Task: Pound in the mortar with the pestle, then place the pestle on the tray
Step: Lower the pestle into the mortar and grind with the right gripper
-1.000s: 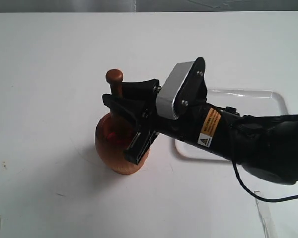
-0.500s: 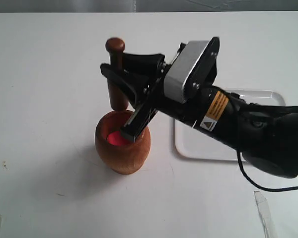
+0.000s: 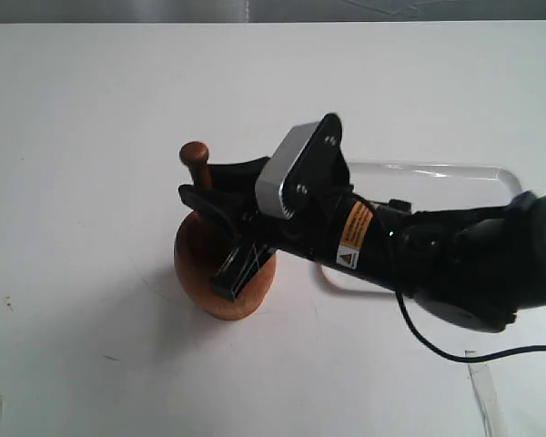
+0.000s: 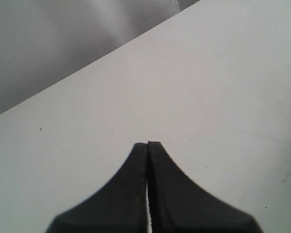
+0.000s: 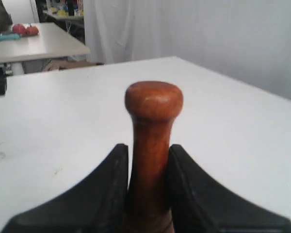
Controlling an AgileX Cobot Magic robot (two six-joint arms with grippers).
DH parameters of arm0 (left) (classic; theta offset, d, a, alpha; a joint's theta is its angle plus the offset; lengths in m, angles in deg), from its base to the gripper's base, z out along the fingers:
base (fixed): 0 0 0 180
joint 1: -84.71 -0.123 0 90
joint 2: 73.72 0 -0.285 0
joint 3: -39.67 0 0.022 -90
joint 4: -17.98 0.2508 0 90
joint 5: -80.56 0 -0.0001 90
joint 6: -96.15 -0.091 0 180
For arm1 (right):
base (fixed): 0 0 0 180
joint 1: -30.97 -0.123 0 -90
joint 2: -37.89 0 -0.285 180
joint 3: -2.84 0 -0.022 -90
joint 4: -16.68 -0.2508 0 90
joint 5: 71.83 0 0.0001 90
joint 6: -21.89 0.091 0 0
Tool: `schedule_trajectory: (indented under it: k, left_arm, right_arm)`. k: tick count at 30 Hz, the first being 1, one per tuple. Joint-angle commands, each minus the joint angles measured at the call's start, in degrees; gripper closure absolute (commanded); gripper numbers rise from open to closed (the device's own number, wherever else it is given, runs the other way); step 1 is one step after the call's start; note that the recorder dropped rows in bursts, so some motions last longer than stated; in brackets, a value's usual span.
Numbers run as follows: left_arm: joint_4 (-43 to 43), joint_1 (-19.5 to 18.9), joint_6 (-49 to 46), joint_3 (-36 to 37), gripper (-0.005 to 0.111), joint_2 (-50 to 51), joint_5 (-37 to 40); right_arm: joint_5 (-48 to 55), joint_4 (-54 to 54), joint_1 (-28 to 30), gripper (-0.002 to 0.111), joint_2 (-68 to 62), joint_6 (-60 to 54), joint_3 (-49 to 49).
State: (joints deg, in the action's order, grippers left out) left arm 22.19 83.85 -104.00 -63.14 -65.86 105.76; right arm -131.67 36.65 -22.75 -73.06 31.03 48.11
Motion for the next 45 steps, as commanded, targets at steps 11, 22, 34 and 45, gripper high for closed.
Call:
schedule_trajectory:
  k: [11,22,34,45]
  left_arm:
    - [-0.42,0.44,0.47,0.03,0.107,-0.07,-0.17]
    - [-0.42,0.44,0.47,0.03,0.107,-0.07,-0.17]
    - [-0.42,0.44,0.47,0.03,0.107,-0.07,-0.17]
    - [-0.42,0.44,0.47,0.03,0.107,-0.07,-0.17]
  right_arm:
    - [-8.0,-0.02,-1.13,0.108,-4.2,-1.2,-0.18]
    - [-8.38,1.52,-1.13,0.108,11.77,-6.32,0.63]
    - [-10.13,-1.89,-1.13,0.108,-7.56,-0.36,3.5]
    - [-10.13,-1.89,-1.13,0.108,11.37,-8.46,3.5]
